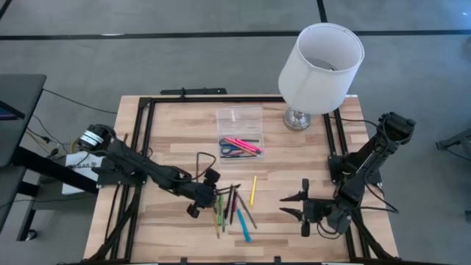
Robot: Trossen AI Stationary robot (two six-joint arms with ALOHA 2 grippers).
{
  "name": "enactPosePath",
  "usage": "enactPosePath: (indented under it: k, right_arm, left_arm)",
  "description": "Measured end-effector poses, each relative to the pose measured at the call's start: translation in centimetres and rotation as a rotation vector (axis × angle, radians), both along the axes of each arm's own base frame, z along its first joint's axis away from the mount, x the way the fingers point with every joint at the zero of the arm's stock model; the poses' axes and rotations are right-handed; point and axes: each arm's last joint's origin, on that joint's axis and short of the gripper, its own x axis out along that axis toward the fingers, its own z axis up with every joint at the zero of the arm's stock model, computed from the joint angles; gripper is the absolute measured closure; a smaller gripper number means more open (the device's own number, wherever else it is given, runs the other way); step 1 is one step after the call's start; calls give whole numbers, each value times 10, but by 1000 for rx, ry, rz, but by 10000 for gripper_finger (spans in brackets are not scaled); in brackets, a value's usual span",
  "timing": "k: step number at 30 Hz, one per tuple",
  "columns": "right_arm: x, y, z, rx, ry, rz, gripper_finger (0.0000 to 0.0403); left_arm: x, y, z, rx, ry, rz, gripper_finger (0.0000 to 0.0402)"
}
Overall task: Pick & place school supplies into a supply box
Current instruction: Put the left green crayon into the supply box
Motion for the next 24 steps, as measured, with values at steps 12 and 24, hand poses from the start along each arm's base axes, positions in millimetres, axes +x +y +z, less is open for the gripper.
enactPosePath:
  k: [12, 24]
  right_arm:
    - [0, 0, -1, -7, 7, 2, 285]
    - [0, 0, -1, 1, 6, 0, 285]
  left_arm:
    - [23, -9, -18, 65, 192, -61, 262]
    - [19, -6, -21, 55, 235, -59, 262]
